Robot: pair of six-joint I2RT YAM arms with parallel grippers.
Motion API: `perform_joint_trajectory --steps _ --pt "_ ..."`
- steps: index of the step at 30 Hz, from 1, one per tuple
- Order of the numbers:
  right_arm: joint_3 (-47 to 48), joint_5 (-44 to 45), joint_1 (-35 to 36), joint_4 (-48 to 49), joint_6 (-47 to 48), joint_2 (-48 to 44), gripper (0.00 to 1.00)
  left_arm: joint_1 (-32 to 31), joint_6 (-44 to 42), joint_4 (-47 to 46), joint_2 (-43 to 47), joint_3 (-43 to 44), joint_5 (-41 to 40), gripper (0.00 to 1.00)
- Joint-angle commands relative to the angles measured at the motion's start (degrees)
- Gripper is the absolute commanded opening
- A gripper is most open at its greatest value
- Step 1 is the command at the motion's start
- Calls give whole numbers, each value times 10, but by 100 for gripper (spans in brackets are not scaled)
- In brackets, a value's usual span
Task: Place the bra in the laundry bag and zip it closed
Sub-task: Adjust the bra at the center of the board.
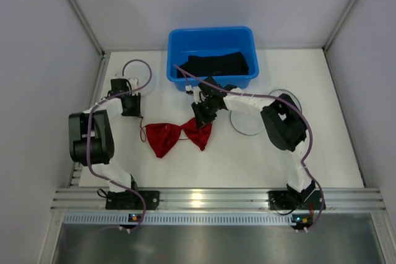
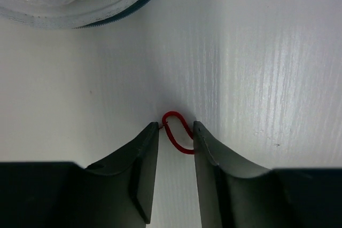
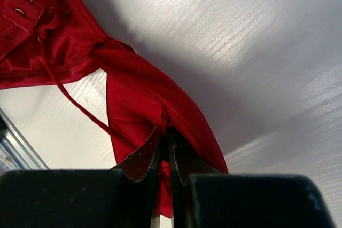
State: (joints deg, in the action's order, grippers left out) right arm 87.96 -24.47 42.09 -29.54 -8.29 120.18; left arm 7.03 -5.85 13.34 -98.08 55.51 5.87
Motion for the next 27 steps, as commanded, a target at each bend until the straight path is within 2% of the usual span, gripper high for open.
perform_joint_trajectory --steps 1,3,4,6,7,12,17,18,19,22,23,27 --pt "26 5 -9 9 -15 0 7 -1 -20 -4 -11 8 -52 36" --pt "26 6 -10 10 -20 -1 10 0 -29 -2 -3 -3 -53 27" --pt "27 8 -10 9 -20 -1 11 0 -31 2 1 -7 -53 17" --pt "28 7 -10 10 -23 -2 14 3 -33 6 20 -16 -53 8" --pt "28 7 -10 10 -24 -1 15 4 -35 12 27 -19 -51 0" --pt "32 11 -10 10 -24 -7 27 8 -42 35 97 -20 -21 0" --pt "37 20 -10 10 -23 -9 35 9 -52 95 221 -2 52 0" --pt "40 20 -10 11 -26 -10 41 9 -59 123 270 5 99 0" --pt "40 20 -10 11 -26 -10 41 9 -59 123 287 5 100 0" --pt "43 14 -9 11 -28 -13 51 9 -58 148 337 9 168 0" --pt "45 14 -10 12 -29 -14 57 9 -56 154 346 13 184 0" --pt "47 -1 -10 18 -30 -20 65 8 -41 156 369 19 303 0"
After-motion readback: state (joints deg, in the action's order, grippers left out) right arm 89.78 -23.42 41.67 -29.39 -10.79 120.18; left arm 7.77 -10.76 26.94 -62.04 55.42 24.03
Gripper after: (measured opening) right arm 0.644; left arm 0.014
